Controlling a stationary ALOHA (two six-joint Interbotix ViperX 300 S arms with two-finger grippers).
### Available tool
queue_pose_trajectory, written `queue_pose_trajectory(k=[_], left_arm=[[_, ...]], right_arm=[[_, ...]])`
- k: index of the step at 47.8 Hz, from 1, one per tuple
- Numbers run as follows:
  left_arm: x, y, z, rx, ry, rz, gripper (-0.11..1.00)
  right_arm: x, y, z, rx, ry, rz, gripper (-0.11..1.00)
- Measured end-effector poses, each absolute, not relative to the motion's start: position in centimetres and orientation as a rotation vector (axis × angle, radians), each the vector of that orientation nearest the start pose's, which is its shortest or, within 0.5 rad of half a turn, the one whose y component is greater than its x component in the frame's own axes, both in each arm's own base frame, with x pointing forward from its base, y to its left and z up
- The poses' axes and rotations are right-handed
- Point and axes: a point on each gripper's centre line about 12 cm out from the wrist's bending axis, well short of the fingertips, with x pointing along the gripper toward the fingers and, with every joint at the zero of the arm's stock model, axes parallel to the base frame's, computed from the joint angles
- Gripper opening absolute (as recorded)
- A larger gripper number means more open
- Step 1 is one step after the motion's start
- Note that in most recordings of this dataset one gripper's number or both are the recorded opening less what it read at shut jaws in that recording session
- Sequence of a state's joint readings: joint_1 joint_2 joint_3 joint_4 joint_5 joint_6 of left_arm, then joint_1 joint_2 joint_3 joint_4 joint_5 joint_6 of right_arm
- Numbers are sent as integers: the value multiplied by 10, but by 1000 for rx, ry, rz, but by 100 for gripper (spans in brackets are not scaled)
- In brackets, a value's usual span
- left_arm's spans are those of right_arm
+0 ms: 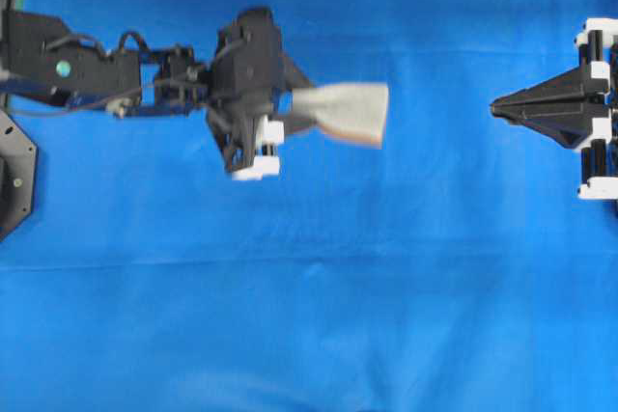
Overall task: Hand over the sponge with the left arm and wipe it with the right arm.
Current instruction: 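Grasp the sponge with the left gripper and lift it toward center, then move the right gripper in and close it on the sponge's free end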
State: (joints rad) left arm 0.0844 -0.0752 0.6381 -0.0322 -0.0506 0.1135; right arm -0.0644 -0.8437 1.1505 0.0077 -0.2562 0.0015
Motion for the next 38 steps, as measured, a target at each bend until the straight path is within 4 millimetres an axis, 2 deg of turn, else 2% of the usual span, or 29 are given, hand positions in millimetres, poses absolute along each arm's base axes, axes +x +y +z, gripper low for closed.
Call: queue_pose_trajectory(k=[5,13,28,38], left_arm=[[394,11,213,26,511,20,32],[394,-6,213,-18,511,-9,32],[394,-8,213,-21,511,-11,32],[394,-8,213,-17,511,-12,32]], right_arm=[[220,-14,272,12,59,-67,0],[224,-15,269,14,78,-67,0],[237,-15,274,84,88,-69,0],[255,-9,277,104,110,-42,0]])
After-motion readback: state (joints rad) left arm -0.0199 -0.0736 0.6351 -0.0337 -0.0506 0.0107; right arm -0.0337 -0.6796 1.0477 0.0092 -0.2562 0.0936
